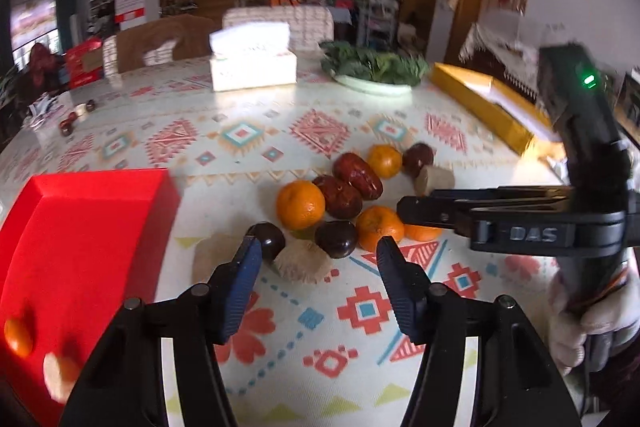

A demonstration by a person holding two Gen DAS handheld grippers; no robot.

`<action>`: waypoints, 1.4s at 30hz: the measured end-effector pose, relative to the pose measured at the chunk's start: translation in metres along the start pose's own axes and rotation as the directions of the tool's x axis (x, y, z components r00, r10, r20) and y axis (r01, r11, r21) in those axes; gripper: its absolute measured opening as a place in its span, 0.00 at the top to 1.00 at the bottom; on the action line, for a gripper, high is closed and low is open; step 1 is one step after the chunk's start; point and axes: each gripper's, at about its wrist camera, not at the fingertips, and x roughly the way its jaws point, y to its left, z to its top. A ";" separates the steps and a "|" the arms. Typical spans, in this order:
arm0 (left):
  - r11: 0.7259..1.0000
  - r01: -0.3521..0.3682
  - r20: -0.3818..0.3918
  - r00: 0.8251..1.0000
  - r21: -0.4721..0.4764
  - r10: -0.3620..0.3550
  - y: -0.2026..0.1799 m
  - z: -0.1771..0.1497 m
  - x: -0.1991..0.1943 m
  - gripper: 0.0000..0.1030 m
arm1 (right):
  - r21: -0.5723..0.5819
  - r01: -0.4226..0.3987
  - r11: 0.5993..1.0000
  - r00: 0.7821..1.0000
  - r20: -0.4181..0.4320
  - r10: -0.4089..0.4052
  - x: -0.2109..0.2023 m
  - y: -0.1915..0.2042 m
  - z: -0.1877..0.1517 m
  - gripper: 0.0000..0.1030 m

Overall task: Organize fruits
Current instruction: 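Move both open tools back to the fruit pile, then grasp a pale cube with the left tool while the right tool grasps a mandarin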

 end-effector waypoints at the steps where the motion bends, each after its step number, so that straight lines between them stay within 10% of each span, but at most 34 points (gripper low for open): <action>1: 1.000 0.009 -0.016 1.000 0.004 -0.009 0.000 0.001 0.005 0.42 | 0.004 -0.006 1.000 1.000 -0.001 0.006 0.000 -0.001 0.000 0.49; 8: 0.997 0.058 -0.085 0.995 0.050 -0.054 -0.007 -0.001 0.011 0.74 | 0.003 -0.024 1.000 0.999 -0.022 0.024 -0.004 0.000 -0.005 0.57; 24: 0.986 0.094 -0.123 0.989 0.136 -0.077 -0.025 -0.010 0.010 0.52 | 0.008 -0.025 1.000 1.000 -0.017 0.025 -0.018 -0.001 -0.006 0.51; 27: 0.987 0.077 -0.157 0.986 0.142 -0.054 -0.028 -0.009 0.019 0.56 | 0.035 -0.040 0.999 0.999 -0.026 0.041 -0.010 -0.003 -0.002 0.50; 28: 0.987 0.068 -0.169 0.985 0.143 -0.043 -0.028 -0.009 0.022 0.73 | 0.045 -0.040 0.998 0.999 -0.031 0.042 -0.007 -0.004 -0.001 0.50; 42: 0.998 0.059 -0.077 0.995 0.038 -0.056 0.000 -0.021 -0.022 0.72 | -0.191 0.009 0.982 0.999 -0.038 -0.016 -0.010 0.026 -0.014 0.42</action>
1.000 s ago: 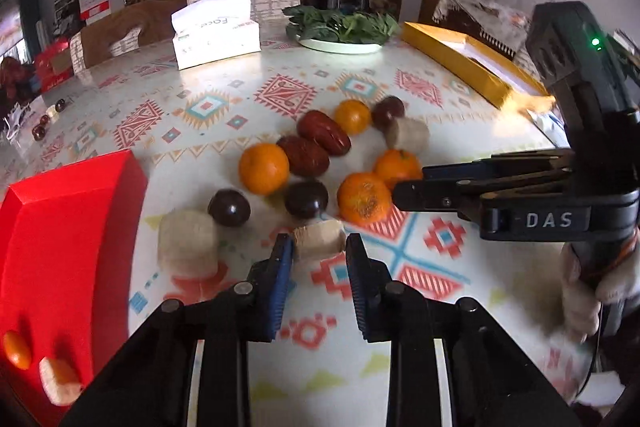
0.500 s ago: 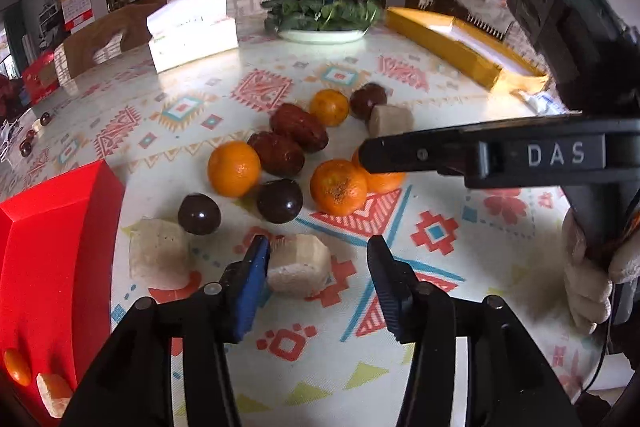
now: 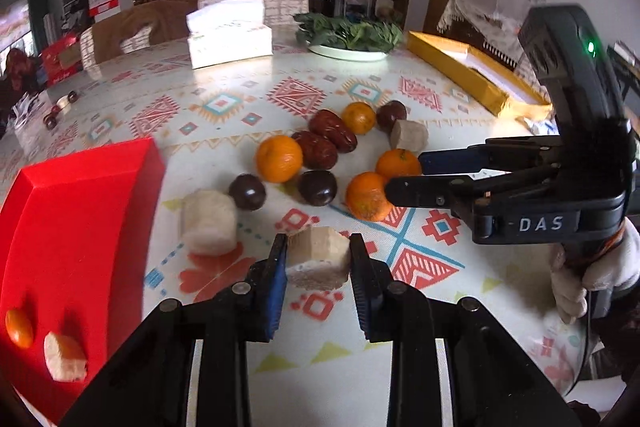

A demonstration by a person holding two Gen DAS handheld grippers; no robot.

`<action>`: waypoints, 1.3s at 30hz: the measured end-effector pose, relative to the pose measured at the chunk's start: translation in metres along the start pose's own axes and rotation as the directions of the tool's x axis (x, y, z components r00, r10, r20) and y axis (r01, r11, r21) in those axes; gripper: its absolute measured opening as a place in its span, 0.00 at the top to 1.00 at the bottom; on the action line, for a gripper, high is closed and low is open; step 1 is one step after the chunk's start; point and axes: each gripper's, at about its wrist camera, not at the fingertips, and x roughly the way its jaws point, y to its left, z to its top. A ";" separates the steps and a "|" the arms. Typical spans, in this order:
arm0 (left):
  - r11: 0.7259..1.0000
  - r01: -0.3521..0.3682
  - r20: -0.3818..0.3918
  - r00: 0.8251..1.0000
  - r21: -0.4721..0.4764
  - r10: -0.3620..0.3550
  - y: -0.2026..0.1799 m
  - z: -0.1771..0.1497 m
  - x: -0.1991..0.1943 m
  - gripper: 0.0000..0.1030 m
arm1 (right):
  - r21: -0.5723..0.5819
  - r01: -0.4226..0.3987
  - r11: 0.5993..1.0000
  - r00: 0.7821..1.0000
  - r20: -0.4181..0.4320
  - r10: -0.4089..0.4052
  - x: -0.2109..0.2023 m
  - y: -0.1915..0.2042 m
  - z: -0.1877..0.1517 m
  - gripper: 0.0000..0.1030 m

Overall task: Organize fruits
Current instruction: 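Grasp a pale cube with the left tool while the right tool grasps a mandarin, then carry the cube and mandarin into the red tray and release both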

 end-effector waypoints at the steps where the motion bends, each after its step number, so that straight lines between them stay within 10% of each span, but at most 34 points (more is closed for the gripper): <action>1: 1.000 -0.002 0.007 1.000 -0.011 0.002 0.003 -0.002 -0.005 0.72 | -0.019 0.009 1.000 1.000 -0.005 -0.009 0.000 0.002 0.001 0.43; 11: 0.994 0.010 0.054 0.999 -0.112 -0.004 0.030 -0.018 -0.033 0.72 | 0.180 -0.005 0.984 1.000 -0.010 0.007 0.008 -0.033 0.004 0.42; 25: 0.972 -0.008 0.138 0.990 -0.236 0.042 0.081 -0.039 -0.079 0.72 | 0.125 0.078 0.989 0.995 0.058 -0.086 -0.006 0.008 0.010 0.63; 34: 0.941 -0.189 0.075 0.973 -0.280 0.218 0.171 -0.019 -0.094 0.72 | -0.032 -0.086 0.996 0.995 0.048 0.087 -0.006 0.104 0.042 0.63; 39: 0.873 -0.095 0.061 0.988 -0.478 0.141 0.235 -0.019 -0.079 0.72 | -0.117 -0.182 0.976 0.983 -0.032 0.179 0.041 0.171 0.058 0.63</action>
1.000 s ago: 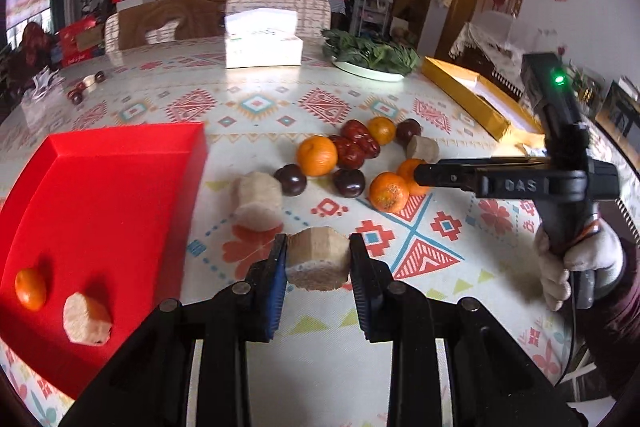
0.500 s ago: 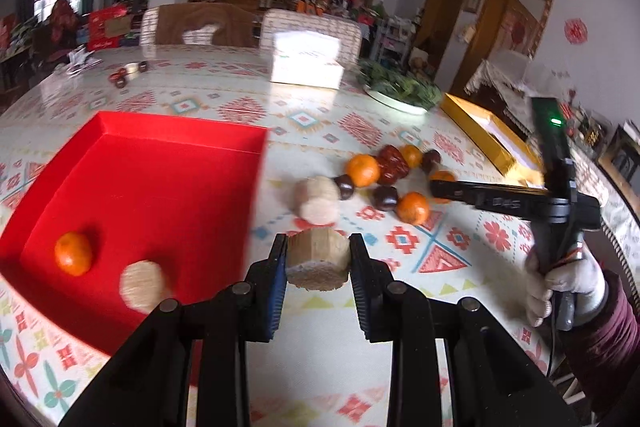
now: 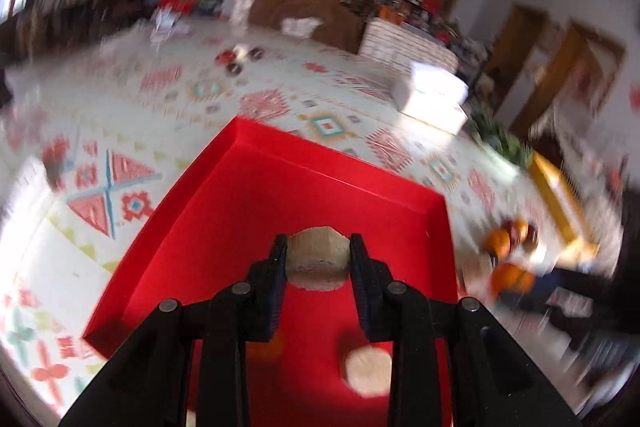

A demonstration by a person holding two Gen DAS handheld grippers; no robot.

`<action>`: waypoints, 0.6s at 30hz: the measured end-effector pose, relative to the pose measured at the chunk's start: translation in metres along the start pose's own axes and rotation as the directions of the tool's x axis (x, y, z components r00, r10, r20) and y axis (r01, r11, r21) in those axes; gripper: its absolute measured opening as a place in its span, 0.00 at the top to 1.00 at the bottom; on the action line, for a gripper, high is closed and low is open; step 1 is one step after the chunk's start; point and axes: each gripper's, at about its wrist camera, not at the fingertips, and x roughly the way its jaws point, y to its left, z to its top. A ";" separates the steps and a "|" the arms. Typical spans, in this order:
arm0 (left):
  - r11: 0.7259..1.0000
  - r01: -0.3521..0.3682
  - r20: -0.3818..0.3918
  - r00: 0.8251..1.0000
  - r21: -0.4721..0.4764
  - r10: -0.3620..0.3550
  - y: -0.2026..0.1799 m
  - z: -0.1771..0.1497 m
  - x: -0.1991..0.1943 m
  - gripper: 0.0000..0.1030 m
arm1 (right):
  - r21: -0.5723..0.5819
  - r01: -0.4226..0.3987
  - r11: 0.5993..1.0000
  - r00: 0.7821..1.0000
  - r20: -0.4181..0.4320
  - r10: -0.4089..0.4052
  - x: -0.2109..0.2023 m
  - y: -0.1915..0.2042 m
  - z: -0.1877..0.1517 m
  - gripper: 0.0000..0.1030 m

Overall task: Organize fruits
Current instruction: 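Carry the cube and mandarin into the red tray and release both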

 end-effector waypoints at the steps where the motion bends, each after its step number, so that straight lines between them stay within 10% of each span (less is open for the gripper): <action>1: 0.999 0.008 -0.011 1.000 -0.040 -0.009 0.009 0.003 0.008 0.72 | -0.012 -0.003 1.000 1.000 -0.012 0.003 0.010 0.007 0.003 0.63; 11: 0.992 0.032 -0.072 0.997 -0.122 -0.041 0.032 0.005 0.044 0.72 | -0.080 0.023 0.997 0.992 -0.122 -0.033 0.088 0.038 0.010 0.63; 18: 0.988 0.051 -0.016 0.998 -0.147 -0.054 0.038 0.005 0.025 0.53 | -0.073 0.007 0.997 0.994 -0.110 -0.015 0.088 0.047 0.013 0.56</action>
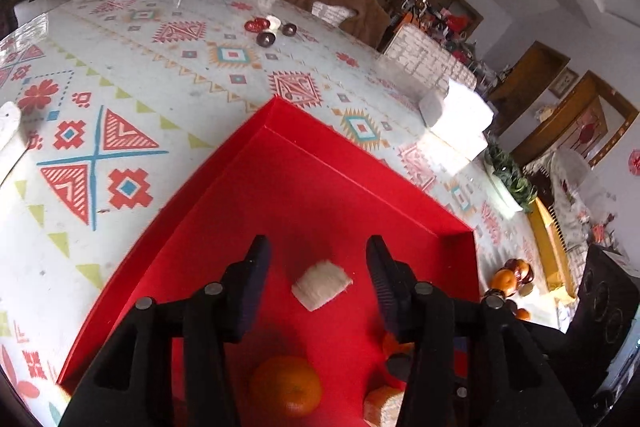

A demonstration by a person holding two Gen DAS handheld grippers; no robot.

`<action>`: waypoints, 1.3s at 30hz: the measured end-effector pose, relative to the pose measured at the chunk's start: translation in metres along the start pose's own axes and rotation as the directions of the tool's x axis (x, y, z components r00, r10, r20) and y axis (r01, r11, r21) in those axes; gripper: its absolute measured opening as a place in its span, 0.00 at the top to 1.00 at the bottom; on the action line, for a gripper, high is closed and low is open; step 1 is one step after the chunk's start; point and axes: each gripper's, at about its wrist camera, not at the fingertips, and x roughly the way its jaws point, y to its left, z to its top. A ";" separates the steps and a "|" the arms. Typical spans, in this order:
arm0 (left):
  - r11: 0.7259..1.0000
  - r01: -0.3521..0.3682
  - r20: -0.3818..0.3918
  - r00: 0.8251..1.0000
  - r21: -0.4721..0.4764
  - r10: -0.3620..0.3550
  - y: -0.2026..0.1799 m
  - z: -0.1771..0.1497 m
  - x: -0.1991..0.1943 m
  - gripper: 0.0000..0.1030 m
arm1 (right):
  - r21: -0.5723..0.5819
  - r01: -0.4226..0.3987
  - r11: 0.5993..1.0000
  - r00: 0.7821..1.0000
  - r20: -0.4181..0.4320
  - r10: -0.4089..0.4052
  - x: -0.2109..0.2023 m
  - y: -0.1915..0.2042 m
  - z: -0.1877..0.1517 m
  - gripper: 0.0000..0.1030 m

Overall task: Organize fruits
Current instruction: 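Carry the cube and mandarin into the red tray and release both, then grasp another pale cube with the left tool while the right tool grasps a mandarin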

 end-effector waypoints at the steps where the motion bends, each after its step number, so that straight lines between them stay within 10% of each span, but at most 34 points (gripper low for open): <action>1: 1.000 -0.001 0.012 1.000 0.001 0.001 -0.001 -0.001 -0.006 0.53 | -0.002 0.001 1.000 1.000 0.008 -0.001 -0.003 0.001 0.000 0.51; 9: 0.996 0.000 0.150 0.989 0.091 -0.014 -0.038 -0.015 -0.068 0.42 | -0.038 0.123 0.992 0.977 0.182 -0.115 -0.072 -0.004 -0.007 0.41; 17: 0.955 -0.056 0.324 0.945 0.292 -0.043 -0.123 -0.044 -0.121 0.17 | 0.056 0.346 0.937 0.856 0.390 -0.339 -0.170 -0.046 -0.040 0.00; 26: 0.950 0.081 0.195 0.970 0.303 -0.145 -0.161 -0.065 -0.094 0.12 | 0.264 0.312 0.913 0.903 0.216 -0.371 -0.187 -0.147 -0.098 0.03; 39: 0.924 0.074 -0.008 0.997 0.376 -0.077 -0.192 -0.090 -0.001 0.26 | 0.212 0.221 0.952 0.962 0.111 -0.248 -0.133 -0.158 -0.107 0.27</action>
